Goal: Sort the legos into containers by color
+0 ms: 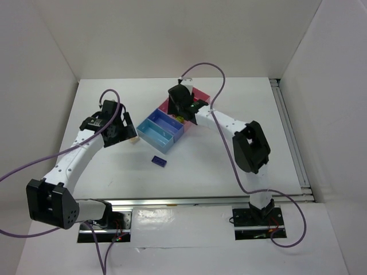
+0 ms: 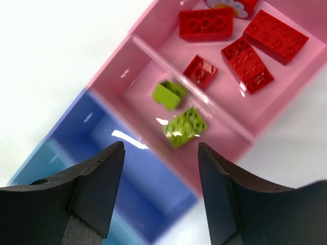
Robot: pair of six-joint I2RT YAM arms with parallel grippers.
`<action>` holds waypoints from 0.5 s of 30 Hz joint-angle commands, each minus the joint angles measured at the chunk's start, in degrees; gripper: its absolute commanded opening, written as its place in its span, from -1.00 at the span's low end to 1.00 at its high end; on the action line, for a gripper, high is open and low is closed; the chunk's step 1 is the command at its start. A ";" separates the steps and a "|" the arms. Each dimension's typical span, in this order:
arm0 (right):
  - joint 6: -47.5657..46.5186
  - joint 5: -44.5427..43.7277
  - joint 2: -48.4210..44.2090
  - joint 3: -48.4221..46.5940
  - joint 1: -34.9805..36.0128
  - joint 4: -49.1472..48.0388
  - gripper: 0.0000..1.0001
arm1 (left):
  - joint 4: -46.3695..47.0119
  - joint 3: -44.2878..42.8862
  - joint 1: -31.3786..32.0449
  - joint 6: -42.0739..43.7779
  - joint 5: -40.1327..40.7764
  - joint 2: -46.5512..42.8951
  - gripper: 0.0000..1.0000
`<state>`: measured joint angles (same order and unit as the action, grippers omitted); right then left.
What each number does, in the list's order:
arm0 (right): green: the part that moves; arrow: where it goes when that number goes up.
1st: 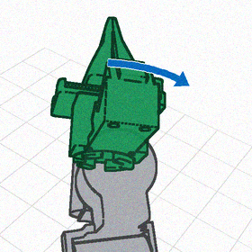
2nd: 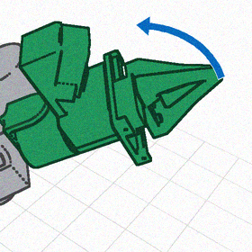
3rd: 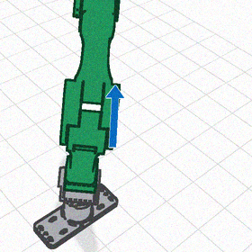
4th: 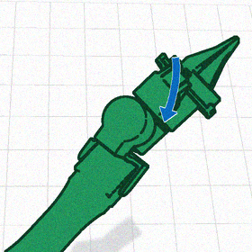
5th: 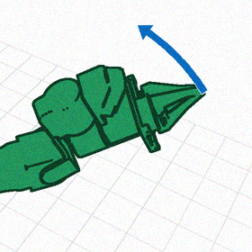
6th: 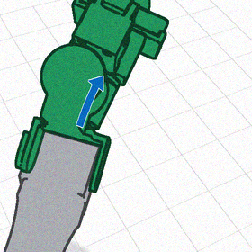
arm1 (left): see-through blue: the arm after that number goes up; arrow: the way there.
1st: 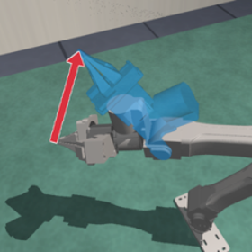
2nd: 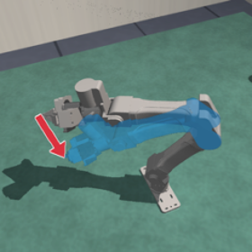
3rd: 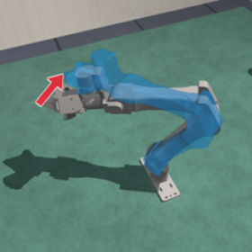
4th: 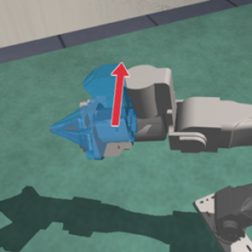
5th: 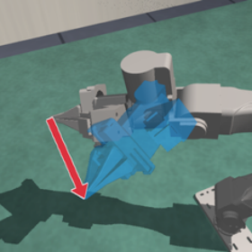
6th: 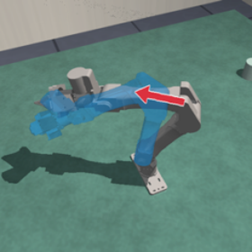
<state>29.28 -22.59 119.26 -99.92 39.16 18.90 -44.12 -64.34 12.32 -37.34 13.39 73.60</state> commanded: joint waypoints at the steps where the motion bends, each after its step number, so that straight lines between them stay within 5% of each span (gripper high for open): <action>1: -0.45 -1.49 -12.98 8.99 3.37 -2.63 0.33 | -0.09 -0.35 0.25 -2.03 1.11 1.71 0.93; 9: -5.80 5.18 -30.74 36.26 16.54 -6.22 0.44 | -0.09 0.88 -4.31 -0.63 -0.81 -0.38 0.93; 15: -13.62 10.02 -28.65 41.29 23.93 -9.73 0.46 | -0.09 -0.34 -7.73 0.69 -0.03 -2.32 0.93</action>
<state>21.12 -14.92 89.89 -59.59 60.47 14.44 -44.18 -63.86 6.39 -37.74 13.21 73.19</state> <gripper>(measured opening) 0.728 0.969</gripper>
